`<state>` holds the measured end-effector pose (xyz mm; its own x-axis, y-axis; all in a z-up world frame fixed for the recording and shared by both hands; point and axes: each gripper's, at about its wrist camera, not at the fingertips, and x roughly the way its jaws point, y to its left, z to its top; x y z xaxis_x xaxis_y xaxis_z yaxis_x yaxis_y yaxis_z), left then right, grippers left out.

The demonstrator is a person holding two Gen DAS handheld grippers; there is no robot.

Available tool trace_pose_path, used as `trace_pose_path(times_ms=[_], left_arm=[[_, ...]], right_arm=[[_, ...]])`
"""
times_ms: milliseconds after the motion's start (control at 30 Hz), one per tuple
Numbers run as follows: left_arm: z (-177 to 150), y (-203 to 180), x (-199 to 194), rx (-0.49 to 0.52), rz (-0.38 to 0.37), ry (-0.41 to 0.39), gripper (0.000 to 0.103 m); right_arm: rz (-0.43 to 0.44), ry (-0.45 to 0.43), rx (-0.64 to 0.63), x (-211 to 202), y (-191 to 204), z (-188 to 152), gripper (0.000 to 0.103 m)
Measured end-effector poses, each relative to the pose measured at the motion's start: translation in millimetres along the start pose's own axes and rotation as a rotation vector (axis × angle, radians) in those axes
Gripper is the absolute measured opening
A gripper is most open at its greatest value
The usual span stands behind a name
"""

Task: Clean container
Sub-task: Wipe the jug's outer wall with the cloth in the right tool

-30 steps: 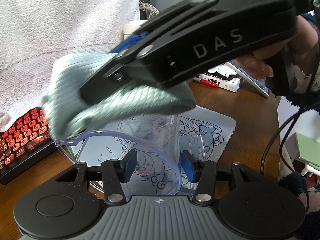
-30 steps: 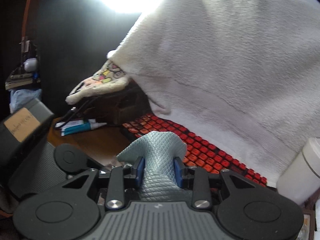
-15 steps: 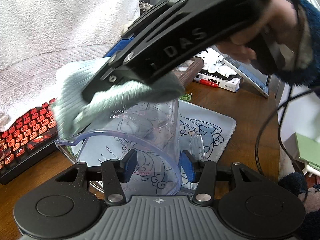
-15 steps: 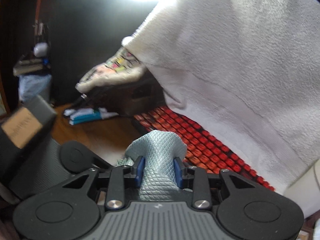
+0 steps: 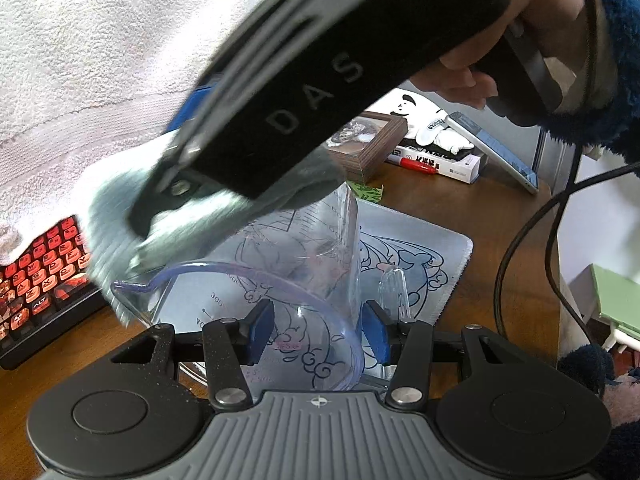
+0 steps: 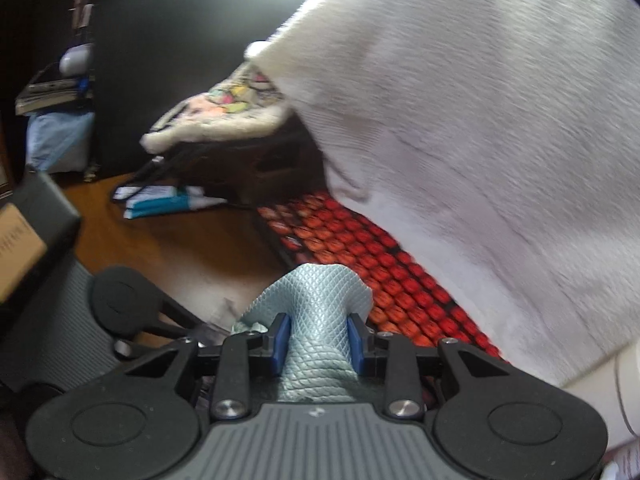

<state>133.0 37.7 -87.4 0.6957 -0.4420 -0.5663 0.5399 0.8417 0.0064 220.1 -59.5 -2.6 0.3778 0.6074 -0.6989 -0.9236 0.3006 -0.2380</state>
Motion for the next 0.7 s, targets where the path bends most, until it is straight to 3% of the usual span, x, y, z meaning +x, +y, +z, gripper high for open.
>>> trace_pose_path(times_ms=[267,567,700], left_arm=[[0.2,-0.6,3.4,0.0,-0.001,0.0,0.049],[-0.7,-0.1,0.5,-0.001,-0.001,0.0,0.049],[-1.1,0.7,-0.3,0.0,-0.001,0.0,0.049]], right_arm=[[0.011,0.039,-0.033,6.0,3.9,7.4,0.029],[-0.073,0.059,0.003,4.9,-29.5,-14.2,0.029],[-0.084,0.058,-0.02,6.7,-21.6,-12.0,0.029]])
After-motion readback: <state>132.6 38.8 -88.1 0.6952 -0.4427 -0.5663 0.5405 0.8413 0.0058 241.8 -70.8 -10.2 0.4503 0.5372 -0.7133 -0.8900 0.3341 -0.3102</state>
